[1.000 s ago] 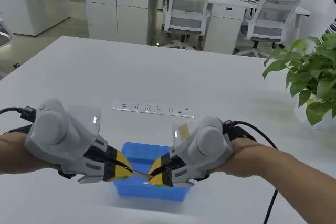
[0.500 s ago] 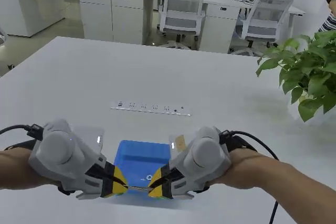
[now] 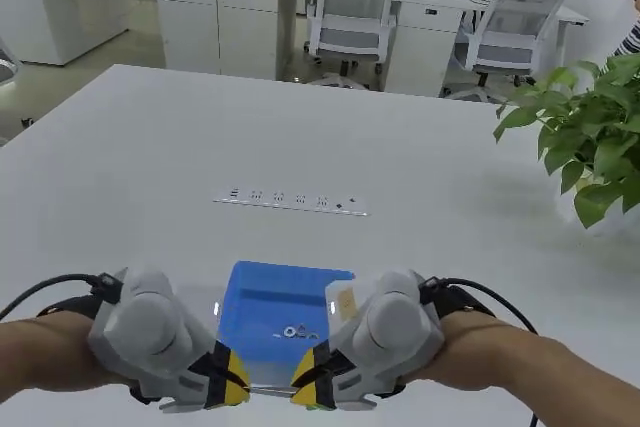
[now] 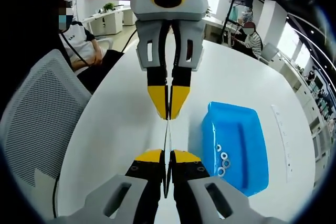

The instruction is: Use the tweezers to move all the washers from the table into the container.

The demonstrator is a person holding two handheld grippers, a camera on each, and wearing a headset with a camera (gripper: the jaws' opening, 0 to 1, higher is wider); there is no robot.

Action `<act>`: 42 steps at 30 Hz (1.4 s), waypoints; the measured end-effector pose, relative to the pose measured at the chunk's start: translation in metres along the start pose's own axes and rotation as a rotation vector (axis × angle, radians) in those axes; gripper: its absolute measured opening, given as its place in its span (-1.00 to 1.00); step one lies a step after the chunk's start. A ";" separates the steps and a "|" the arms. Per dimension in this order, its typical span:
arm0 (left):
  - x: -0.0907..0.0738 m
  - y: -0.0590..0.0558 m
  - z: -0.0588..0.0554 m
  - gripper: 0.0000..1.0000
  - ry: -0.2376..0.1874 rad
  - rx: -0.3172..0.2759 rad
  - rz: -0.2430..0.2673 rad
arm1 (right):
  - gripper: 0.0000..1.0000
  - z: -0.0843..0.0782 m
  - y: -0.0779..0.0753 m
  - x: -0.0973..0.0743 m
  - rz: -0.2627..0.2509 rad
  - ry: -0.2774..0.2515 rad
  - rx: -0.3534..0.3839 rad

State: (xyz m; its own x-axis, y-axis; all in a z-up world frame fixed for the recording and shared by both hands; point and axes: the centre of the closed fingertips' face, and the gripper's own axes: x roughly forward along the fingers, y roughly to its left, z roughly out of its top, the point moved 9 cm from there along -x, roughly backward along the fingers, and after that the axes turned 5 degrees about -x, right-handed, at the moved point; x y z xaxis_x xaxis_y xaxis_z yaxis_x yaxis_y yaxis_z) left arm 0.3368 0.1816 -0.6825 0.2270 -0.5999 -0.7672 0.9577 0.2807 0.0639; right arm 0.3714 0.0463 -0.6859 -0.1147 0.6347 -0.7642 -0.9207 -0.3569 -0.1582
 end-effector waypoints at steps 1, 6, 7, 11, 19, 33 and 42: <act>0.003 -0.002 -0.002 -0.89 0.005 0.001 -0.002 | -0.86 -0.001 0.001 0.001 0.002 0.001 -0.002; 0.011 -0.008 -0.005 -0.89 0.016 -0.004 -0.007 | -0.86 -0.008 0.009 0.008 0.004 0.009 -0.011; 0.013 -0.009 -0.006 -0.89 0.020 -0.006 -0.008 | -0.86 -0.010 0.010 0.010 0.003 0.011 0.000; 0.022 -0.014 -0.009 -0.89 0.033 -0.009 -0.011 | -0.85 -0.015 0.016 0.015 0.002 0.017 -0.014; 0.036 -0.020 -0.016 -0.89 0.056 -0.010 0.002 | -0.84 -0.024 0.023 0.025 -0.003 0.037 -0.043; 0.042 -0.020 -0.023 -0.89 0.074 -0.026 -0.008 | -0.82 -0.028 0.025 0.033 0.008 0.052 -0.038; 0.042 -0.018 -0.022 -0.89 0.076 -0.036 -0.010 | -0.80 -0.028 0.025 0.033 0.005 0.057 -0.035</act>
State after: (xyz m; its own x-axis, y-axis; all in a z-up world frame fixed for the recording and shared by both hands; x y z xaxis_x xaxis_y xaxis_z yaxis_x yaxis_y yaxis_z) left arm 0.3246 0.1683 -0.7300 0.2019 -0.5444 -0.8142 0.9525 0.3028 0.0337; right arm 0.3554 0.0396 -0.7329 -0.0968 0.5928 -0.7995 -0.9066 -0.3840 -0.1750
